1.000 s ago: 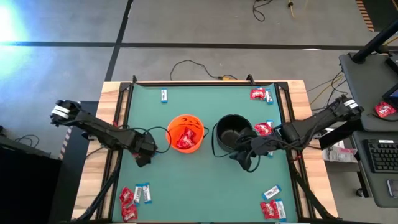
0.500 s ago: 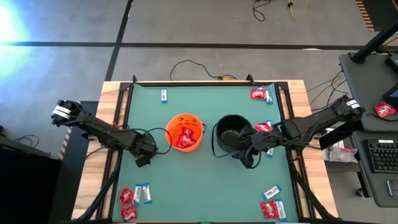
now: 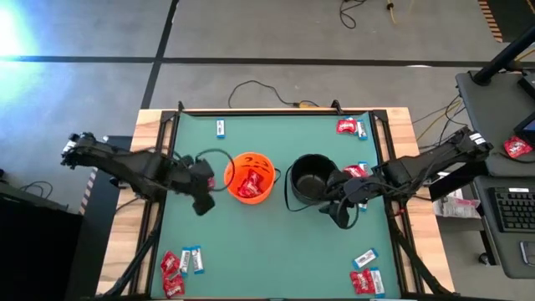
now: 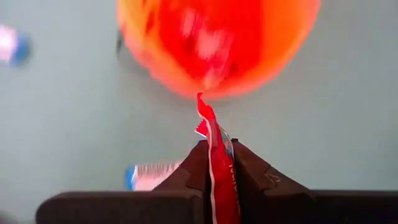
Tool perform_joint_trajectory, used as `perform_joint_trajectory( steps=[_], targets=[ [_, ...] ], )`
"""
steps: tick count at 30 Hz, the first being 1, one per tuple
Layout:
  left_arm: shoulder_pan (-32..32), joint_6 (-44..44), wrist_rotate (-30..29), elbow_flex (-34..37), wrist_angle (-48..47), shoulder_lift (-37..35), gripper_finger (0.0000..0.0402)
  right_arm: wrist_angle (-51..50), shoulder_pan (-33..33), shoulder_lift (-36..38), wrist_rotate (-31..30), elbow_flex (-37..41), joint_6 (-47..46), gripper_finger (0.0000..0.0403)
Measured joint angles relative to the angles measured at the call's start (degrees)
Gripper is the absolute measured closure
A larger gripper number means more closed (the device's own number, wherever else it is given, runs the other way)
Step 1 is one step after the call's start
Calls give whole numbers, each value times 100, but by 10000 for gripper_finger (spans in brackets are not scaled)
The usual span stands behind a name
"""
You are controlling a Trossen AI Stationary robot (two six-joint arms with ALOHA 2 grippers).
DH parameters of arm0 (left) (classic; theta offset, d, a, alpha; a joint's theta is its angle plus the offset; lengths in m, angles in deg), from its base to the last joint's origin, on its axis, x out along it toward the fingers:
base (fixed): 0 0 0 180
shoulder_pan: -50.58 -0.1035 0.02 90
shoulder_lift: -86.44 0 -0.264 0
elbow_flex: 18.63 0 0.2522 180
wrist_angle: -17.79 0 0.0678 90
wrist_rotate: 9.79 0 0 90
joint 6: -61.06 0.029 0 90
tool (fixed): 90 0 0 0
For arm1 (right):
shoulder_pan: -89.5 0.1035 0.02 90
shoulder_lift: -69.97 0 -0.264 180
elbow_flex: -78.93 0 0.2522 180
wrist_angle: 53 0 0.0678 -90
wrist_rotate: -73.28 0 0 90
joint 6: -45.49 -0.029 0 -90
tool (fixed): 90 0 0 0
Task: Sort candy by brand, put in halloween buckets
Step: Put the red candy into the orange bucket
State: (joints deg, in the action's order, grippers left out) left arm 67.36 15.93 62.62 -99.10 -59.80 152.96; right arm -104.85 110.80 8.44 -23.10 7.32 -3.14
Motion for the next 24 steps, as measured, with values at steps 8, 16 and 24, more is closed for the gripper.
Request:
perform_joint_trajectory(
  steps=[8,16,24],
  targets=[
    [-699,487,-464,-786,872,1222,382,-207,507,-7,-316,0,653,184],
    [-1481,508,-23,-1374,1064,2907,381,-123,1702,-134,27,-2,-380,184],
    [-1802,197,63,-2212,306,3803,329,406,3606,-591,-914,-2,-1517,184]
  ],
)
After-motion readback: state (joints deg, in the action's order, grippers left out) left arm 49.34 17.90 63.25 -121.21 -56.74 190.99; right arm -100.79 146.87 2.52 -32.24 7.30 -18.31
